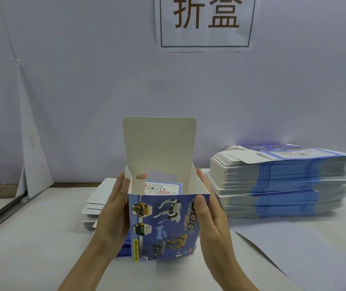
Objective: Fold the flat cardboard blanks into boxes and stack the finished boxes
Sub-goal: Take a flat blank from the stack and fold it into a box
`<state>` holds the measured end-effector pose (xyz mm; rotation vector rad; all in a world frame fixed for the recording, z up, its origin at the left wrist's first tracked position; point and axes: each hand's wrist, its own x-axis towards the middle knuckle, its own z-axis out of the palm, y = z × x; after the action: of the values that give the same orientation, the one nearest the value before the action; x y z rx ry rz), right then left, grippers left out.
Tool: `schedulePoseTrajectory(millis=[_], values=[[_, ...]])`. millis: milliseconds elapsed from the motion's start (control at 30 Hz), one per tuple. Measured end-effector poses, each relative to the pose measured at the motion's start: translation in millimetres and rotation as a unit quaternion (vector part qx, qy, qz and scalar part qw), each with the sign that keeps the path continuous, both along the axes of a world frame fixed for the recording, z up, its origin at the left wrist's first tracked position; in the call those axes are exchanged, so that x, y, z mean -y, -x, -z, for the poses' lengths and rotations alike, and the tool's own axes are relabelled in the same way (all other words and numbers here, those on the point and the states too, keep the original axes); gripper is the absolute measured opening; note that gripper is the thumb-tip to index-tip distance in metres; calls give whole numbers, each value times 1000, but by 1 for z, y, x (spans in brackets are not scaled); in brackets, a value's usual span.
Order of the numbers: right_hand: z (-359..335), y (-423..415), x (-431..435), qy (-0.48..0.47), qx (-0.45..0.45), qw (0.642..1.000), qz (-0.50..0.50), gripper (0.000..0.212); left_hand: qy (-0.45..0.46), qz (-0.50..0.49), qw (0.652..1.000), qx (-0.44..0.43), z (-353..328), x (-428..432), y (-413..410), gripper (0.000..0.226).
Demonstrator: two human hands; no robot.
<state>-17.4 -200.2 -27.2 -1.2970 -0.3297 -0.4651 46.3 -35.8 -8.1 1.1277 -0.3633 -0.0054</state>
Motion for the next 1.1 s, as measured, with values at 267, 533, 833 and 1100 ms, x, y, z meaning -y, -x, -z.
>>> schedulePoseTrajectory(millis=[267, 533, 833, 1100], values=[[-3, -7, 32, 98, -54, 993, -44, 77, -112, -41, 993, -2, -13, -6, 3, 27], [-15, -4, 18, 73, -59, 982, 165, 73, -112, -141, 972, 153, -14, 2, 17, 24], [-37, 19, 1, 56, 5, 998, 10, 53, -290, 11, 936, 201, -10, 9, 30, 95], [-45, 13, 27, 83, -35, 996, -7, 65, -302, -14, 929, 214, -20, -1, 29, 77]])
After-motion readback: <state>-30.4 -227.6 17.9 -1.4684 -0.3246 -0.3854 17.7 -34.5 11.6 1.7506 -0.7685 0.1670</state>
